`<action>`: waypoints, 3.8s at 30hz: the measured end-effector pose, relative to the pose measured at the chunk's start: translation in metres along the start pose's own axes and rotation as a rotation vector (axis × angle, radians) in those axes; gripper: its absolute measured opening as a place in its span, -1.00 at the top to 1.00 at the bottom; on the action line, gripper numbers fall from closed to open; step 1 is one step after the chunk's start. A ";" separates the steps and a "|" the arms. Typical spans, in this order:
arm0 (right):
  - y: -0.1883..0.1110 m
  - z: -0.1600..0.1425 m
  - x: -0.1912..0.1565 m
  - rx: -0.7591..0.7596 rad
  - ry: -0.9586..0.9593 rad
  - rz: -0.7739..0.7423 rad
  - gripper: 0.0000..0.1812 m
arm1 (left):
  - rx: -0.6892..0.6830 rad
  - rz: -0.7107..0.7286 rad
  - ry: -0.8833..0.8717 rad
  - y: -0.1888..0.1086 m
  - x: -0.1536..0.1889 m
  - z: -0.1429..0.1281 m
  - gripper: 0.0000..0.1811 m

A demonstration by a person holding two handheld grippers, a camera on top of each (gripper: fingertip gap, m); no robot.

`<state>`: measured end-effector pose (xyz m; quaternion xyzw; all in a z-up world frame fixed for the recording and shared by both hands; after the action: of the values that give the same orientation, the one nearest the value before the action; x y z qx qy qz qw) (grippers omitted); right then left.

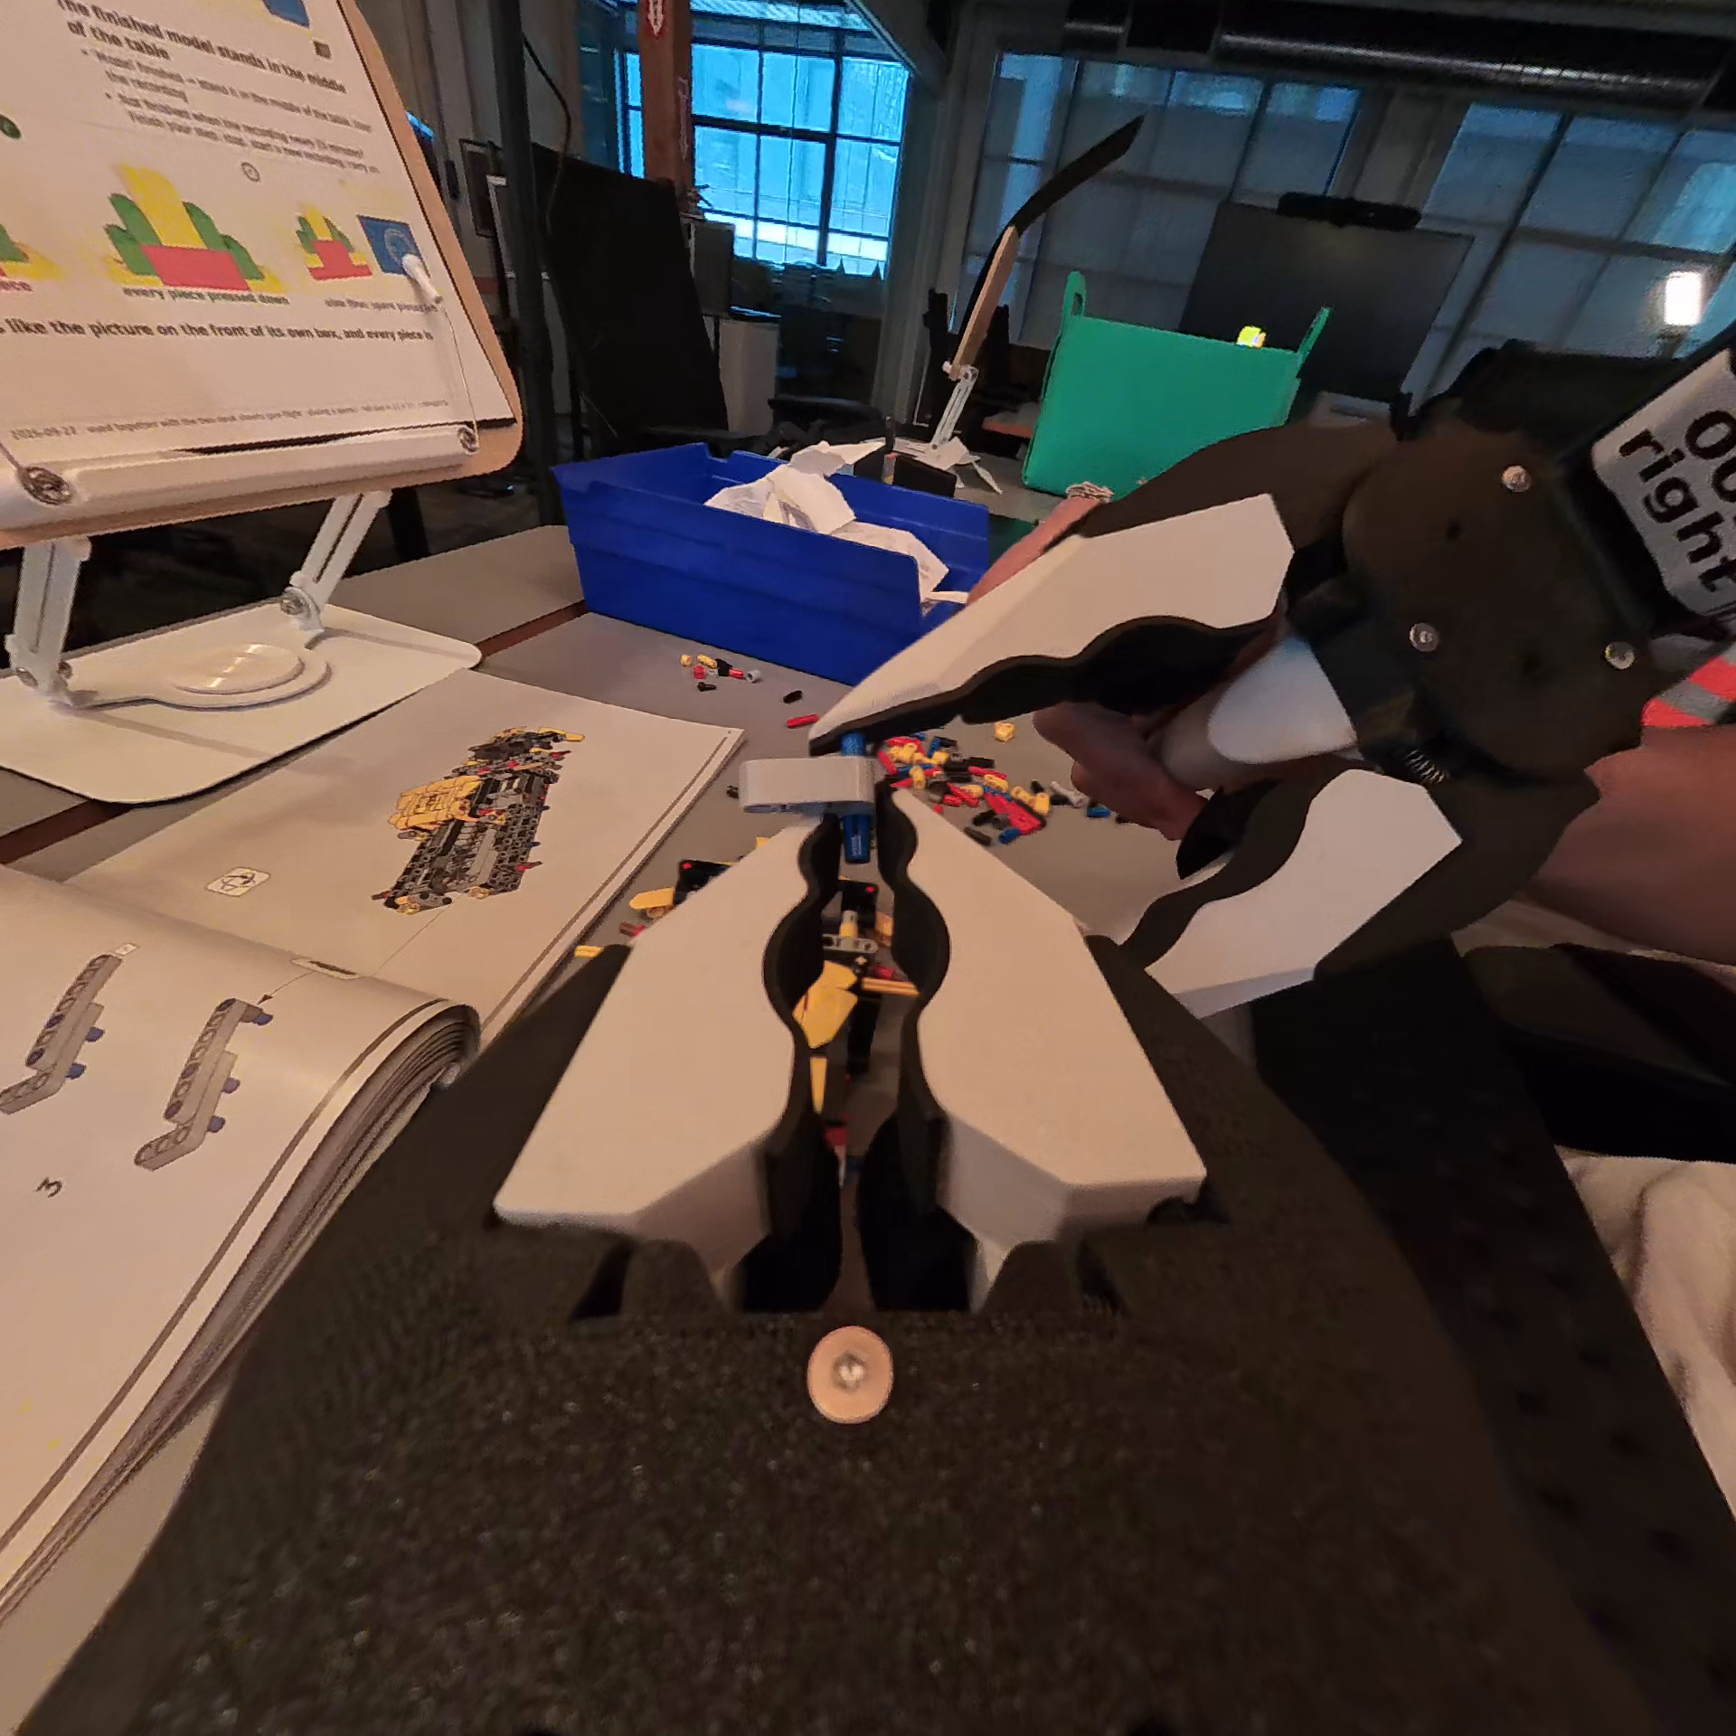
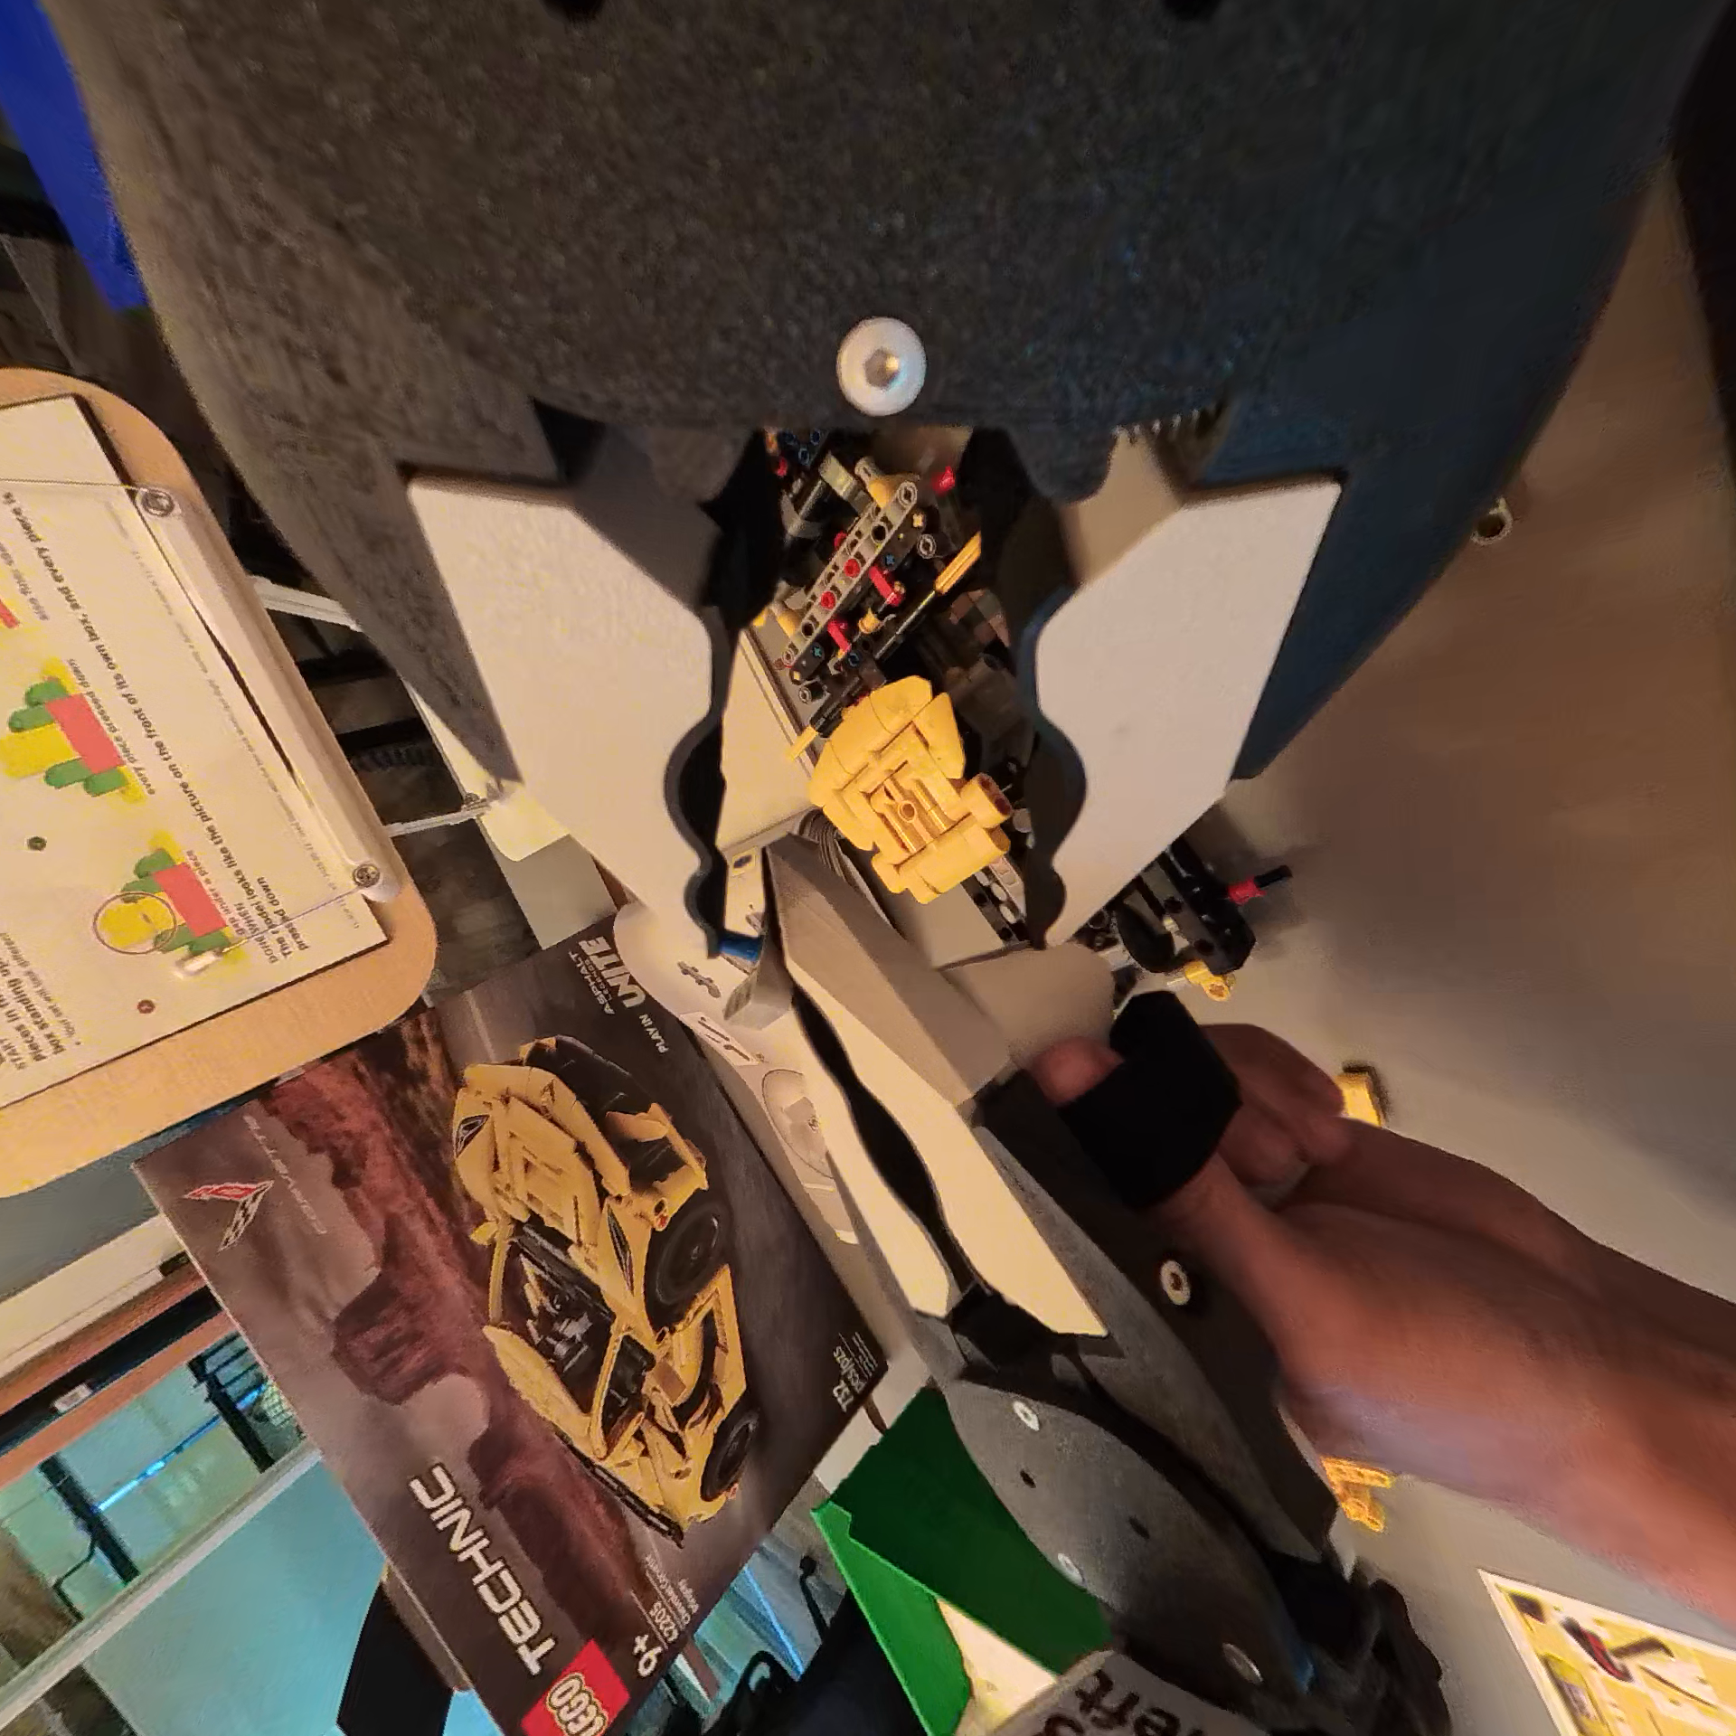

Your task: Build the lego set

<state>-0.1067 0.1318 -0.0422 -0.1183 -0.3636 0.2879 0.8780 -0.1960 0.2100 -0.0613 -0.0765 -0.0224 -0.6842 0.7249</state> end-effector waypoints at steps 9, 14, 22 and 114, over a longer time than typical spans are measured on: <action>-0.012 0.004 0.014 0.039 0.097 0.046 0.32 | 0.030 0.019 0.125 -0.006 -0.001 0.004 0.92; -0.019 -0.022 0.028 0.076 0.428 0.228 0.34 | 0.030 0.134 0.324 -0.023 -0.012 0.009 0.93; 0.000 -0.070 0.040 0.630 0.977 0.356 0.48 | 0.124 0.253 0.071 -0.049 -0.063 0.013 0.93; -0.121 -0.222 0.025 -1.928 0.361 0.731 0.96 | 0.106 0.270 0.133 -0.049 -0.054 0.020 0.93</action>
<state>0.1149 0.0492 -0.1349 -0.9122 -0.2447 0.1021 0.3123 -0.2464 0.2636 -0.0455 0.0049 -0.0001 -0.5820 0.8132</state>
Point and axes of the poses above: each gripper's, where its closed fingertips meet, y out along the fingers, z out of its top, x = y × z across the jaws, the point moved 9 cm from there along -y, back along the fingers, and after that the axes turned 5 degrees about z, right-handed, at the moved point
